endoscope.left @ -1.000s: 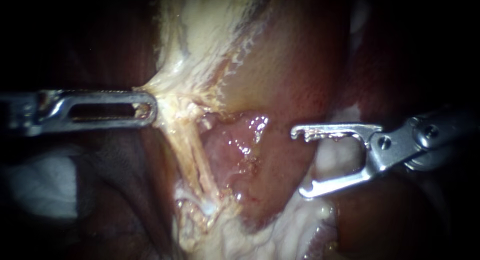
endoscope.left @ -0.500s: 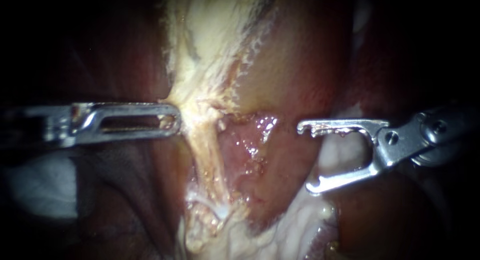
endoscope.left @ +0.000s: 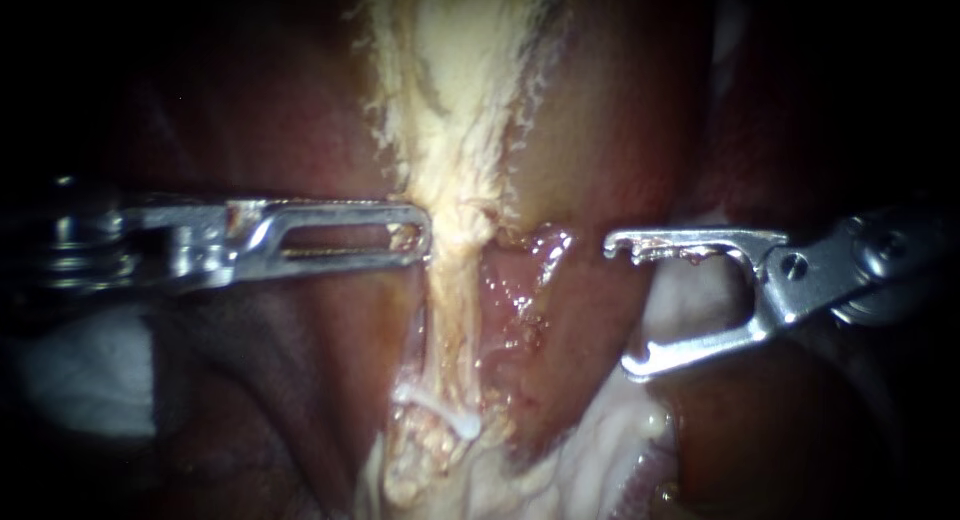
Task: Going back first clip left tube
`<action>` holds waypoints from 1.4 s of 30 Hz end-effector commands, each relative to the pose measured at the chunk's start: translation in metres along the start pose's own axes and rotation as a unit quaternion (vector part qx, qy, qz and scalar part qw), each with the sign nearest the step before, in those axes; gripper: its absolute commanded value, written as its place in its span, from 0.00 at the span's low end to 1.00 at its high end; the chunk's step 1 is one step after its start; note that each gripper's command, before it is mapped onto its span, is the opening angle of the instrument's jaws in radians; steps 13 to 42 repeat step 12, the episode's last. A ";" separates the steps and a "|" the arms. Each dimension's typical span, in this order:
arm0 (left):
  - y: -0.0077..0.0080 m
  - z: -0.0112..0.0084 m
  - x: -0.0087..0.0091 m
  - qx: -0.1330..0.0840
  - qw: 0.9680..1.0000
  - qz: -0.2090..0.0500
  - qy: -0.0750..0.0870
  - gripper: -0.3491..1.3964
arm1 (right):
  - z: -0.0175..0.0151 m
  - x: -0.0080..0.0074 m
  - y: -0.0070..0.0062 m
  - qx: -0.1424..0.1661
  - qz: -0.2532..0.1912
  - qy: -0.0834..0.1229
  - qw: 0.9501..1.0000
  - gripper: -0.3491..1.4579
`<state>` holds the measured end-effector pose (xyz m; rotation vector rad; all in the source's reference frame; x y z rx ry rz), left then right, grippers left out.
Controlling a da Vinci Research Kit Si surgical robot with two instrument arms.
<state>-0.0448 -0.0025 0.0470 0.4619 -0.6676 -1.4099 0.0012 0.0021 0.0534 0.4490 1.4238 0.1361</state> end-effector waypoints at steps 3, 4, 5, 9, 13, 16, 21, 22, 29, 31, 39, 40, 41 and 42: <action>0.0000 -0.0001 0.0000 0.000 1.000 0.000 0.000 0.00 | 0.0001 0.0001 -0.0001 0.000 0.000 0.000 1.000 0.52; 0.0001 -0.0002 0.0000 0.000 1.000 0.000 0.000 0.00 | 0.0001 0.0001 -0.0001 0.000 0.000 0.000 1.000 0.52; 0.0001 -0.0002 0.0000 0.000 1.000 0.000 0.000 0.00 | 0.0001 0.0001 -0.0001 0.000 0.000 0.000 1.000 0.52; 0.0002 -0.0003 0.0000 0.000 1.000 0.000 0.001 0.00 | 0.0001 0.0001 -0.0001 0.000 0.000 0.000 1.000 0.52; 0.0002 -0.0003 0.0000 0.000 1.000 0.000 0.001 0.00 | 0.0002 0.0002 -0.0001 0.000 0.000 0.000 1.000 0.52; 0.0002 -0.0003 0.0000 0.000 1.000 0.000 0.001 0.00 | 0.0002 0.0002 -0.0001 0.000 0.000 0.000 1.000 0.52; 0.0002 -0.0003 0.0000 0.000 1.000 0.000 0.001 0.00 | 0.0002 0.0002 -0.0001 0.000 0.000 0.000 1.000 0.52; 0.0002 -0.0003 0.0000 0.000 1.000 0.000 0.001 0.00 | 0.0002 0.0002 -0.0001 0.000 0.000 0.000 1.000 0.52; 0.0002 -0.0003 0.0000 0.000 1.000 0.000 0.001 0.00 | 0.0002 0.0002 -0.0001 0.000 0.000 0.000 1.000 0.52; 0.0002 -0.0003 0.0000 0.000 1.000 0.000 0.001 0.00 | 0.0002 0.0002 -0.0001 0.000 0.000 0.000 1.000 0.52; 0.0002 -0.0003 0.0000 0.000 1.000 0.000 0.001 0.00 | 0.0002 0.0002 -0.0001 0.000 0.000 0.000 1.000 0.52; 0.0002 -0.0003 0.0000 0.000 1.000 0.000 0.001 0.00 | 0.0002 0.0002 -0.0001 0.000 0.000 0.000 1.000 0.52; 0.0002 -0.0003 0.0000 0.000 1.000 0.000 0.001 0.00 | 0.0002 0.0002 -0.0001 0.000 0.000 0.000 1.000 0.52; 0.0002 -0.0003 0.0000 0.000 1.000 0.000 0.001 0.00 | 0.0002 0.0002 -0.0001 0.000 0.000 0.000 1.000 0.52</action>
